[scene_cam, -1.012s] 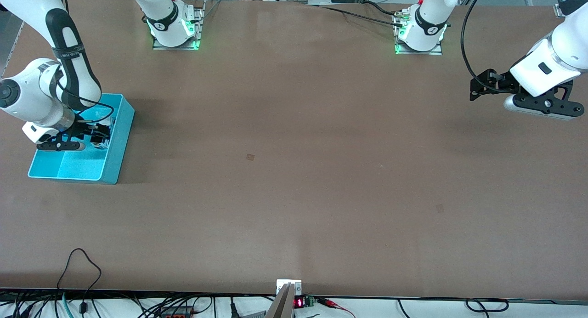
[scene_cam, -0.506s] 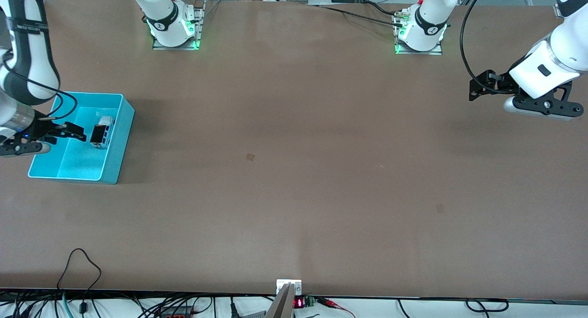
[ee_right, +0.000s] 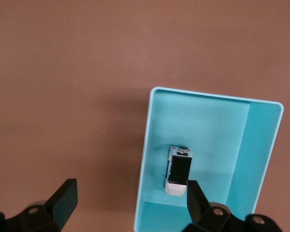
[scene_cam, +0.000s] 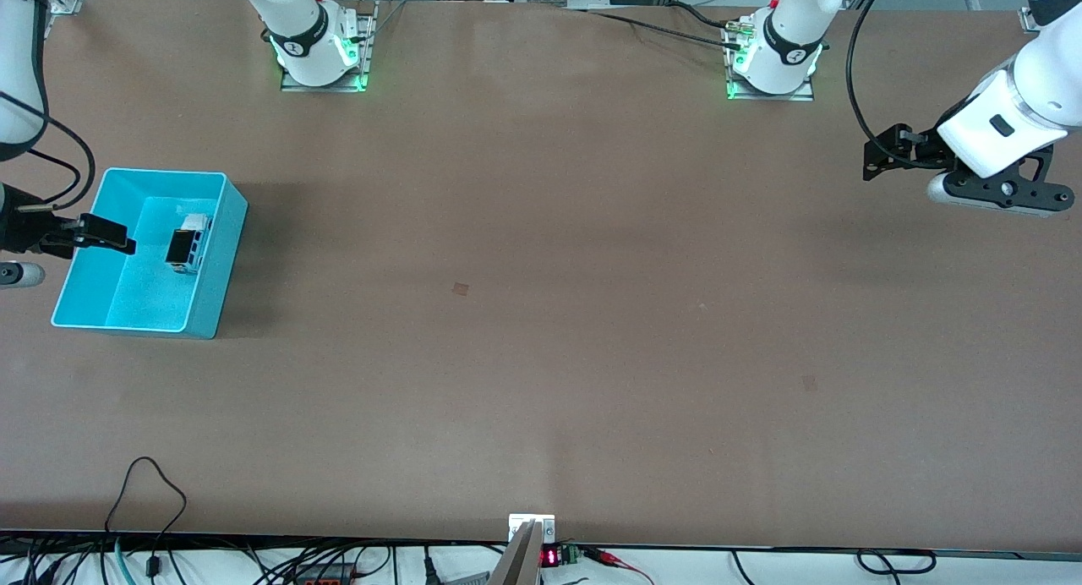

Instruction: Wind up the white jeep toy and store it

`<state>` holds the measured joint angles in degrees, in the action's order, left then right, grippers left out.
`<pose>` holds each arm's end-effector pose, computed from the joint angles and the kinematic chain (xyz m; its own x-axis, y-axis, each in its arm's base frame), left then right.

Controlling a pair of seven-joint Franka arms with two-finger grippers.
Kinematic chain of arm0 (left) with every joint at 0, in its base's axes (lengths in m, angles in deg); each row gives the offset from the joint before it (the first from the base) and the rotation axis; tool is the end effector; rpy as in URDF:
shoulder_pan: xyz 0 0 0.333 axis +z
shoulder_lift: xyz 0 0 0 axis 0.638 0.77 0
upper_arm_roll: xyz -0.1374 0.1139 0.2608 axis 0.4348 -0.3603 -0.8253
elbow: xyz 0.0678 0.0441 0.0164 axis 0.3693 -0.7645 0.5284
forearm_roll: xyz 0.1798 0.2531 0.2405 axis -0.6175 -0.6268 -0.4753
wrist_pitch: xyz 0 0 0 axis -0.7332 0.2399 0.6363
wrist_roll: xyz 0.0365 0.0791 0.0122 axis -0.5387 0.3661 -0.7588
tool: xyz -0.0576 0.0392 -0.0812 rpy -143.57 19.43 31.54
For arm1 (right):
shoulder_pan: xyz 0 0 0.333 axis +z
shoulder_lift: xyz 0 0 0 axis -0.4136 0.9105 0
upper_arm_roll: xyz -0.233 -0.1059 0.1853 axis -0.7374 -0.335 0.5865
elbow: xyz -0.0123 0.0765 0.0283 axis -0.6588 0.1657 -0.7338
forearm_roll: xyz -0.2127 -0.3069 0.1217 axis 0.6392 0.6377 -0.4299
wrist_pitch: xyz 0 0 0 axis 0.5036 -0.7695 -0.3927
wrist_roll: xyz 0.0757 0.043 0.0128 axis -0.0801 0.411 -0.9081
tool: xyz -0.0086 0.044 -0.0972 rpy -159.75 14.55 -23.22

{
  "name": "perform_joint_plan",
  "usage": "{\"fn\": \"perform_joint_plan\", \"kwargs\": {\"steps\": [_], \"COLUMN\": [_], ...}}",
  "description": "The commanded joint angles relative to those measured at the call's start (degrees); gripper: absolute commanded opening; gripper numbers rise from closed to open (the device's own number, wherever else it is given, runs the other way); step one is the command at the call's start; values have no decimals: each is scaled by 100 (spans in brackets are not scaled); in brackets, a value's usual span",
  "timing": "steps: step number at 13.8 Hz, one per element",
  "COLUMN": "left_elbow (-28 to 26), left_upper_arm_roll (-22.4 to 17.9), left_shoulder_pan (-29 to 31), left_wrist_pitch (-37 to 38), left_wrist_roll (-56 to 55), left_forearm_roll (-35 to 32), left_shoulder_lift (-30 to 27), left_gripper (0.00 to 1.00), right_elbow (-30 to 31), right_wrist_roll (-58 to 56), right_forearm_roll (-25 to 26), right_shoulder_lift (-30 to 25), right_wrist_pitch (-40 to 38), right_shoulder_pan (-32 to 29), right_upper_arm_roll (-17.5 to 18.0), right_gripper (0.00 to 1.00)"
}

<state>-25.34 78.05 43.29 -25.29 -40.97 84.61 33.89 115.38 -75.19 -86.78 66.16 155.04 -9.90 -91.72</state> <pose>0.5414 -0.0511 0.5859 0.9853 -0.1249 -0.1164 -0.1225 -0.9921 0.0271 0.6054 -0.1004 0.4894 0.9952 0.0798 -0.0559 0.0779 -0.9963 -0.0361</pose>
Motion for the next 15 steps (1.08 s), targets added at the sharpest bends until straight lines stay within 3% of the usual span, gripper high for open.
{"fn": "perform_joint_plan", "kwargs": {"steps": [1,8,15], "left_elbow": [154,163,93], "left_upper_arm_roll": [15,15,24], "left_shoulder_pan": [22,14,5], "left_wrist_pitch": [135,100,-533], "left_wrist_roll": [-85,-94,-349], "left_forearm_roll": [91,38,-199], "left_shoulder_lift": [41,58,76], "left_gripper": [100,100,100], "right_elbow": [-99,-258,-240], "right_wrist_roll": [81,852,1240], "right_forearm_roll": [91,258,486], "right_shoulder_lift": [-300,-740,-1268], "right_wrist_pitch": [-189,-847,-1209], "right_shoulder_pan": [199,551,560], "right_upper_arm_roll": [4,-4,162], "right_gripper": [100,100,100]}}
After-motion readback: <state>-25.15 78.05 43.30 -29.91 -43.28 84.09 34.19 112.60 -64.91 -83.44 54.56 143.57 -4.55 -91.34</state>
